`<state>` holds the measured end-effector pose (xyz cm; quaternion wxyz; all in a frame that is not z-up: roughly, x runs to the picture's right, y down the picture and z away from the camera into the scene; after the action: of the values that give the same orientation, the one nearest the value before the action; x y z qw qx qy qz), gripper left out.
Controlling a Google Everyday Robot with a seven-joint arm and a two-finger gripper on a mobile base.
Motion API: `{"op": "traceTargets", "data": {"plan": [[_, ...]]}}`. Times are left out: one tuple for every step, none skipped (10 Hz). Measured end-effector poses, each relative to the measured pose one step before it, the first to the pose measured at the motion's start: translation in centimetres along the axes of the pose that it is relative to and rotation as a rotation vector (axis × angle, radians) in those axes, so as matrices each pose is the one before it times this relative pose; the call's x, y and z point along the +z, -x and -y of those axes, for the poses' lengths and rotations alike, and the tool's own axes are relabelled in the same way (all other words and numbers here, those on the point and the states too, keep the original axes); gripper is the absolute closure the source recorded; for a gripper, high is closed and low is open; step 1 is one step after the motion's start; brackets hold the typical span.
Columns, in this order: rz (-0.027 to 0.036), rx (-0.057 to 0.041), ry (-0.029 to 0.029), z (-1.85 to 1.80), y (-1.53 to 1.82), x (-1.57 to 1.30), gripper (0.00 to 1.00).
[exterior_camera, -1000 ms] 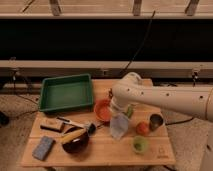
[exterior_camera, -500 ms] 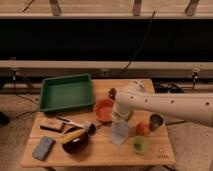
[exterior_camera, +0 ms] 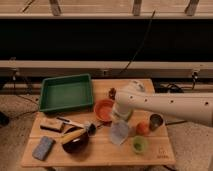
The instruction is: Wipe table surface with towel
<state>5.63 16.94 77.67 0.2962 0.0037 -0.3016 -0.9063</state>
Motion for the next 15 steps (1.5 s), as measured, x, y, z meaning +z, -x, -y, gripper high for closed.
{"op": "traceTargets", "data": {"plan": [[0.00829, -0.00145, -0.0205, 0.518, 0.689, 0.538, 1.0], [0.00401, -0.00684, -0.01624, 0.909, 0.636, 0.547, 1.0], [0.00649, -0.01173, -0.0189, 1.448, 0.946, 0.875, 1.0], [0.0089, -0.00803, -0.00861, 0.902, 0.796, 0.914, 1.0], [0.00489, -0.00636, -0.00629, 0.486, 0.256, 0.512, 1.0], [0.00697, -0.01125, -0.01204, 0.579, 0.105, 0.796, 1.0], [0.00236, -0.00995, -0.00784, 0.497, -0.126, 0.445, 1.0], [0.00029, -0.00816, -0.00558, 0.361, -0.214, 0.271, 1.0], [-0.00289, -0.00744, -0.00354, 0.324, -0.455, 0.2, 1.0], [-0.00657, -0.00989, -0.00313, 0.397, -1.102, 0.221, 1.0], [-0.00928, -0.00882, 0.00028, 0.109, -1.391, 0.145, 1.0], [-0.00922, -0.00656, 0.00148, -0.139, -1.244, -0.015, 1.0], [-0.00977, -0.0001, 0.00616, -0.504, -0.878, -0.234, 1.0], [-0.00718, 0.00492, 0.00937, -0.705, -0.525, -0.278, 1.0], [-0.00277, 0.00351, 0.01192, -0.837, -0.48, -0.162, 1.0]]}}
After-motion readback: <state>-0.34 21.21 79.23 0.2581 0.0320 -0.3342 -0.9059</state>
